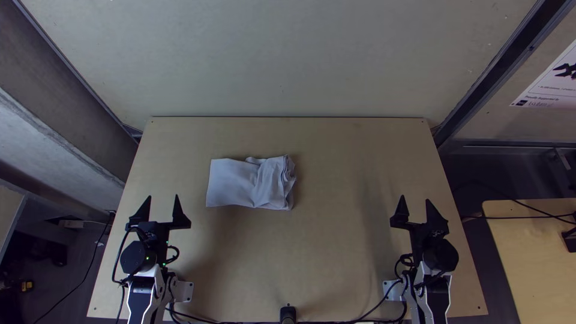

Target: Fold the t-shirt

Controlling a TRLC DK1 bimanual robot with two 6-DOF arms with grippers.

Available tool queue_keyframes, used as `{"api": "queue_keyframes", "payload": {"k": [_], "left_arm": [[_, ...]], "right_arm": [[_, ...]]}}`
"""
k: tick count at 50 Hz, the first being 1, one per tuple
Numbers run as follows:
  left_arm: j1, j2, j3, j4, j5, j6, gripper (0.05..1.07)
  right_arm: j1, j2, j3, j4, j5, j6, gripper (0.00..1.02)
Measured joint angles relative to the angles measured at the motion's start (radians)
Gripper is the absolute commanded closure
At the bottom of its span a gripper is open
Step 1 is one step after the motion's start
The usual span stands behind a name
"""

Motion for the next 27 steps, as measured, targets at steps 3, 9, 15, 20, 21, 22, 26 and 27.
{"api": "queue_keyframes", "payload": {"k": [3, 9, 15, 20, 21, 22, 26, 27], "left_arm": [[0.004, -0.005, 0.000, 0.000, 0.002, 0.000, 0.10], [0.004, -0.005, 0.000, -0.001, 0.007, 0.000, 0.10], [0.004, -0.005, 0.000, -0.001, 0.007, 0.000, 0.10], [0.004, -0.005, 0.000, -0.001, 0.007, 0.000, 0.10], [0.004, -0.005, 0.000, -0.001, 0.007, 0.000, 0.10], [0.004, -0.005, 0.000, -0.001, 0.007, 0.000, 0.10], [0.004, -0.005, 0.000, -0.001, 0.007, 0.000, 0.10], [0.004, -0.005, 0.000, -0.001, 0.007, 0.000, 0.10]], "right_arm": [[-0.001, 0.000, 0.000, 0.011, 0.000, 0.000, 0.03], [-0.001, 0.000, 0.000, 0.014, 0.000, 0.000, 0.03], [-0.001, 0.000, 0.000, 0.014, 0.000, 0.000, 0.03], [-0.001, 0.000, 0.000, 0.015, 0.000, 0.000, 0.03], [-0.001, 0.000, 0.000, 0.015, 0.000, 0.000, 0.03], [-0.001, 0.000, 0.000, 0.015, 0.000, 0.000, 0.03], [-0.001, 0.000, 0.000, 0.015, 0.000, 0.000, 0.03], [-0.001, 0.000, 0.000, 0.015, 0.000, 0.000, 0.03]]}}
